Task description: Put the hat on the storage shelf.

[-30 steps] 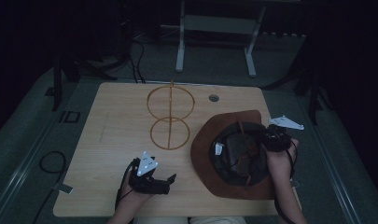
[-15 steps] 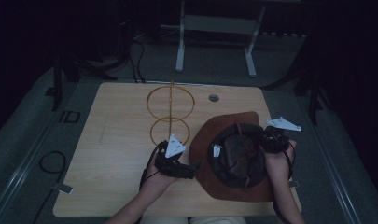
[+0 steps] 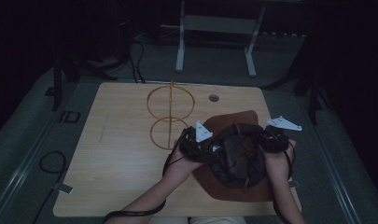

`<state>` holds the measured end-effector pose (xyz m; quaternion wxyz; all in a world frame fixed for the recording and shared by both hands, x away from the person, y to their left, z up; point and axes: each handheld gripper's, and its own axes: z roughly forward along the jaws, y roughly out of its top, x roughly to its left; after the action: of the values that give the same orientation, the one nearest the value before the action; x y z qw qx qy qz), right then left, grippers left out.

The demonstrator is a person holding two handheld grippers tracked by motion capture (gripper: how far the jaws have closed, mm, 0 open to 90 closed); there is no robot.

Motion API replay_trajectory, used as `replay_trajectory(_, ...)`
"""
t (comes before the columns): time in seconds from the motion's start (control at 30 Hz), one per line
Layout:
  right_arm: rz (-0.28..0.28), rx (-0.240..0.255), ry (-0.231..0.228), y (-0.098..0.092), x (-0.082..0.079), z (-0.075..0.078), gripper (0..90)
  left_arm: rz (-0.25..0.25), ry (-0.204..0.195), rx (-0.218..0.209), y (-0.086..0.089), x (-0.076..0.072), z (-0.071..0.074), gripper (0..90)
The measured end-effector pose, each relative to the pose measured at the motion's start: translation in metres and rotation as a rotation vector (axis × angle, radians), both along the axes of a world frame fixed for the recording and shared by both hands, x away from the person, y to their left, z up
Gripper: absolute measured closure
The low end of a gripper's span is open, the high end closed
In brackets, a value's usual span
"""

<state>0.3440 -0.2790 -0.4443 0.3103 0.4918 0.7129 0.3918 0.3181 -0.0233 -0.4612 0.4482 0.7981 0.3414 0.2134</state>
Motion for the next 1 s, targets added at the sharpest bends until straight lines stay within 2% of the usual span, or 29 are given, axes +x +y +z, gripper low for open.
replay_trajectory(0.03,-0.001,0.001,0.002,0.000,0.000,0.000,83.4,0.025,0.007,0.044,-0.012,0.007,-0.003,15.4)
replay_trajectory(0.13,0.003,0.004,0.001,0.001,-0.002,0.001,83.4,0.036,0.034,0.074,-0.020,0.012,-0.008,15.4)
replay_trajectory(0.2,0.009,0.005,0.000,0.001,-0.003,0.002,83.5,0.051,0.020,0.102,-0.023,0.014,-0.012,15.4)
replay_trajectory(0.27,0.011,0.011,0.000,0.001,-0.005,0.001,83.4,0.064,0.026,0.114,-0.026,0.014,-0.017,15.5)
replay_trajectory(0.37,0.016,0.014,0.005,0.002,-0.007,-0.001,83.4,0.066,0.004,0.148,-0.030,0.015,-0.022,27.2)
replay_trajectory(0.43,0.014,0.008,0.007,0.003,-0.008,-0.002,83.5,0.066,-0.010,0.153,-0.032,0.015,-0.024,45.3)
replay_trajectory(0.5,0.016,0.006,0.011,0.004,-0.008,-0.003,83.5,0.065,-0.007,0.158,-0.033,0.018,-0.025,63.4)
replay_trajectory(0.6,0.013,0.023,0.016,0.003,-0.010,-0.004,83.4,0.068,-0.020,0.169,-0.034,0.022,-0.026,78.0)
replay_trajectory(0.67,0.015,0.023,0.021,0.003,-0.011,-0.006,83.3,0.071,-0.022,0.167,-0.034,0.023,-0.026,83.1)
replay_trajectory(0.73,0.012,0.009,0.021,0.003,-0.013,-0.006,83.0,0.081,-0.034,0.173,-0.034,0.025,-0.024,84.9)
replay_trajectory(0.8,0.014,0.017,0.017,0.002,-0.015,-0.007,82.0,0.084,-0.041,0.168,-0.033,0.024,-0.020,85.3)
replay_trajectory(0.83,0.013,0.018,0.010,0.001,-0.017,-0.007,79.6,0.083,-0.051,0.170,-0.033,0.024,-0.018,85.4)
replay_trajectory(0.93,0.030,0.069,-0.003,-0.005,-0.021,-0.006,68.6,0.083,-0.044,0.140,-0.029,0.025,-0.013,85.5)
replay_trajectory(0.97,0.037,0.081,-0.012,-0.007,-0.024,-0.005,65.0,0.083,-0.044,0.140,-0.029,0.025,-0.013,85.5)
replay_trajectory(1.0,0.046,0.086,-0.012,-0.008,-0.026,-0.004,62.0,0.074,-0.037,0.122,-0.027,0.026,-0.011,85.5)
